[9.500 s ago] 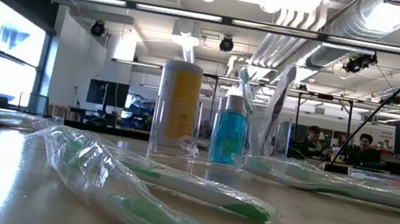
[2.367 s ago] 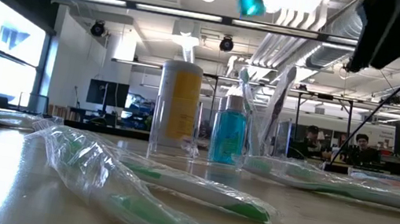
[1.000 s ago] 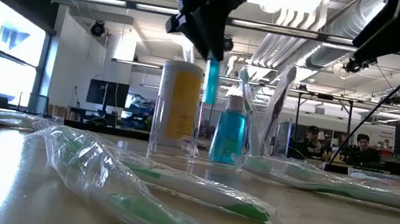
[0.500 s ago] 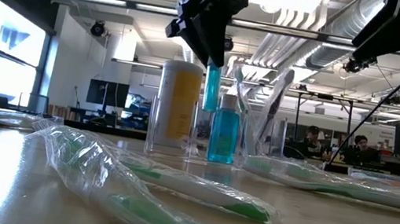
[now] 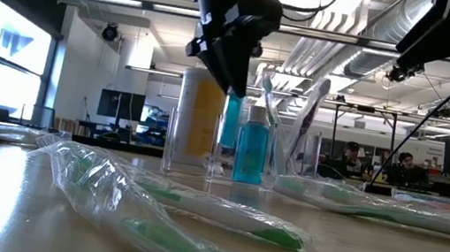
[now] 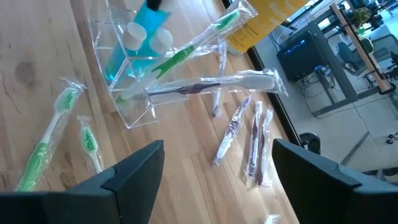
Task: Pick & Place toothbrushing station
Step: Put the mouthwash bottle into the transparent organizer
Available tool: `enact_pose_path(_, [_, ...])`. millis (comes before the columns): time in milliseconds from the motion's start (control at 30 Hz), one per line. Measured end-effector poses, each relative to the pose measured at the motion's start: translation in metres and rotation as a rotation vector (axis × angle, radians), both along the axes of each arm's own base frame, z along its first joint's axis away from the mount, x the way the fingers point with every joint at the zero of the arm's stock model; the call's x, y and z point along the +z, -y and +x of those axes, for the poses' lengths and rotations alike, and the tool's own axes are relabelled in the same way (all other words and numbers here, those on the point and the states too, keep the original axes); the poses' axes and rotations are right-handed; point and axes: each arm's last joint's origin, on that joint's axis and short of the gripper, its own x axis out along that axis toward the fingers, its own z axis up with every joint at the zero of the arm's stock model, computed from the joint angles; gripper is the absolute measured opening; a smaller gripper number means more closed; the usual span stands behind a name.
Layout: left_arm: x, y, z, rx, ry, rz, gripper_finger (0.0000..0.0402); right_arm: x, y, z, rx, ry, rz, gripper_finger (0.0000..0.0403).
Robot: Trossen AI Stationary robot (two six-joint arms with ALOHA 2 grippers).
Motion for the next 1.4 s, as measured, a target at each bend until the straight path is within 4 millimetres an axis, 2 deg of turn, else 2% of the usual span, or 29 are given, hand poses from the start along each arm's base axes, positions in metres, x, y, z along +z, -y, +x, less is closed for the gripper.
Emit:
enact_pose_path(300, [-0.023, 0.000, 0.000, 0.000, -0.008, 0.001, 0.0092, 0.000, 0.000, 0.000, 0.000, -0.001, 0.006, 0.0291])
enact_pose_path(500, [-0.028, 0.000, 0.000, -0.001, 0.001, -0.001, 0.0092, 0.000, -0.001, 0.000, 0.002, 0.002, 0.008, 0.0291])
enact_pose_path(633, [-0.028, 0.000, 0.000, -0.001, 0.006, -0.002, 0.0099, 0.000, -0.001, 0.001, 0.006, 0.003, 0.010, 0.0291])
enact_pose_path(867, [-0.028, 0.000, 0.001, -0.001, 0.007, -0.002, 0.0132, 0.000, -0.001, 0.001, 0.006, 0.003, 0.010, 0.0291])
enact_pose_path(1200, [-0.026, 0.000, 0.003, -0.024, 0.026, 0.011, 0.0137, 0.000, -0.001, 0.001, 0.008, 0.001, 0.009, 0.0291])
enact_pose_path(1400, [-0.015, 0.000, 0.006, -0.057, 0.052, 0.028, 0.0138, 0.000, -0.001, 0.001, 0.008, 0.001, 0.009, 0.0291])
